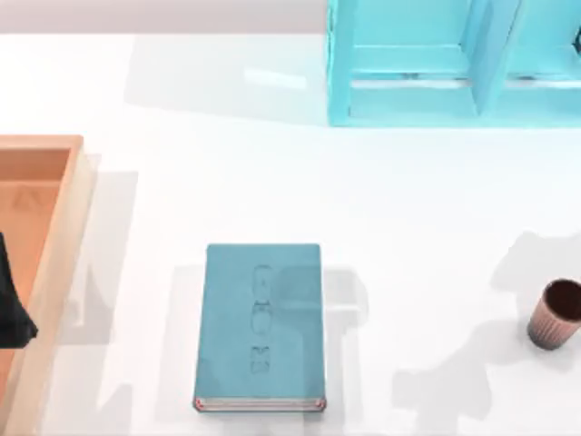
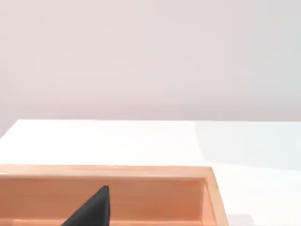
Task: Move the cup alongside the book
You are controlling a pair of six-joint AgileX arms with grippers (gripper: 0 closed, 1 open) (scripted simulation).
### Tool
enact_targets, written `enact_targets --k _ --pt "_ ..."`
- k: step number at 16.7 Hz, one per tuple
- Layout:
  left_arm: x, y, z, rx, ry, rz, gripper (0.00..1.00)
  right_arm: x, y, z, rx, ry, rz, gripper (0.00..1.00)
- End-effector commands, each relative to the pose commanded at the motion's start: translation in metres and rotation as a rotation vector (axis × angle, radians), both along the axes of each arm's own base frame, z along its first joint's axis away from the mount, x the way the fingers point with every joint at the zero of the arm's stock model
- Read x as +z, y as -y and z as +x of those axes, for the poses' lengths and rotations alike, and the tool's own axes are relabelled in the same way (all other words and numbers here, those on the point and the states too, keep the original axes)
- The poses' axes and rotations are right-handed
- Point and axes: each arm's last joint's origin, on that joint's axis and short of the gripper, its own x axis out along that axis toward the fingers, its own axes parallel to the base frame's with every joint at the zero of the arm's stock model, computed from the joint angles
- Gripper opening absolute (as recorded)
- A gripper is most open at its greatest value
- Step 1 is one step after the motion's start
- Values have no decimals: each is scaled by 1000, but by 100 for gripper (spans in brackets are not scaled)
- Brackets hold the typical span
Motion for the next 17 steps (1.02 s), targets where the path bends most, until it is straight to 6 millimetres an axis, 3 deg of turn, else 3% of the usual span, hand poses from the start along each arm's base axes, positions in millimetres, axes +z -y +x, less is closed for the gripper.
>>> enact_targets --k 4,9,17 --pt "0 0 0 0 0 0 100 9 -19 41 294 -314 -183 100" --pt "0 0 0 0 0 0 100 12 -40 80 581 -545 -296 100" --pt "0 0 0 0 0 0 100 11 -44 88 641 -586 -314 100"
